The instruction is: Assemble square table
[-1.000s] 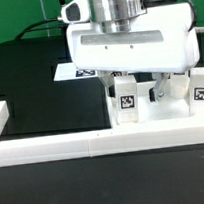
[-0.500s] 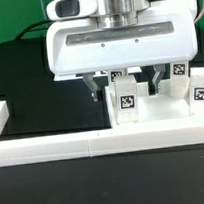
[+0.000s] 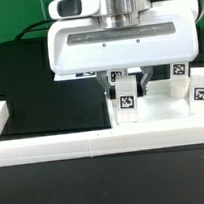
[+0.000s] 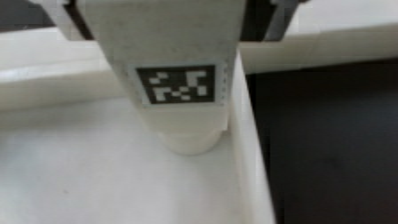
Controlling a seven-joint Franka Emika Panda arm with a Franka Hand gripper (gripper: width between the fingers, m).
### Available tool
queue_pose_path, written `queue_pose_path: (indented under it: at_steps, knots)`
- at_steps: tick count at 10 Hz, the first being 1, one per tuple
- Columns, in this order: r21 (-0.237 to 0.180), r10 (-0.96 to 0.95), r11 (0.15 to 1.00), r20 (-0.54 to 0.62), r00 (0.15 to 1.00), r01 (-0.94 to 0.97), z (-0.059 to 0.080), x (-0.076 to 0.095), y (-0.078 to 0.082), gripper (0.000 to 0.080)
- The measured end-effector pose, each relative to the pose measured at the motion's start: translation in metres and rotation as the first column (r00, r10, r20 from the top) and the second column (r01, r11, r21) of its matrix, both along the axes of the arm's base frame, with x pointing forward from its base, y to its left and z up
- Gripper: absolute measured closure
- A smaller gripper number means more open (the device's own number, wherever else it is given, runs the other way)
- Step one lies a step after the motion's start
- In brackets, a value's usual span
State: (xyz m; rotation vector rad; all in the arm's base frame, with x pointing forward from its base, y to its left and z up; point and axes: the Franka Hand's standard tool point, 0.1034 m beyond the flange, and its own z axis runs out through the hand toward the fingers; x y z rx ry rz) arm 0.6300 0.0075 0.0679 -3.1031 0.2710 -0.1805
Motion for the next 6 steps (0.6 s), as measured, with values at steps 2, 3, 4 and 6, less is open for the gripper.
queue_pose_path:
  at_steps: [2, 3, 4, 6]
  knots:
    - [0.016, -0.148, 0.989, 0.0, 0.989, 0.148, -0.0001, 0.0002, -0.0011, 0.0514]
    - [0.028, -0.261, 0.965, 0.013, 0.965, 0.261, -0.0006, -0.0005, -0.002, 0.0514]
    - [0.043, -0.432, 0.901, 0.005, 0.902, 0.431, -0.0001, -0.0012, -0.0027, 0.0514]
    - [0.09, -0.758, 0.645, -0.048, 0.651, 0.759, -0.0013, -0.0043, -0.0037, 0.0514]
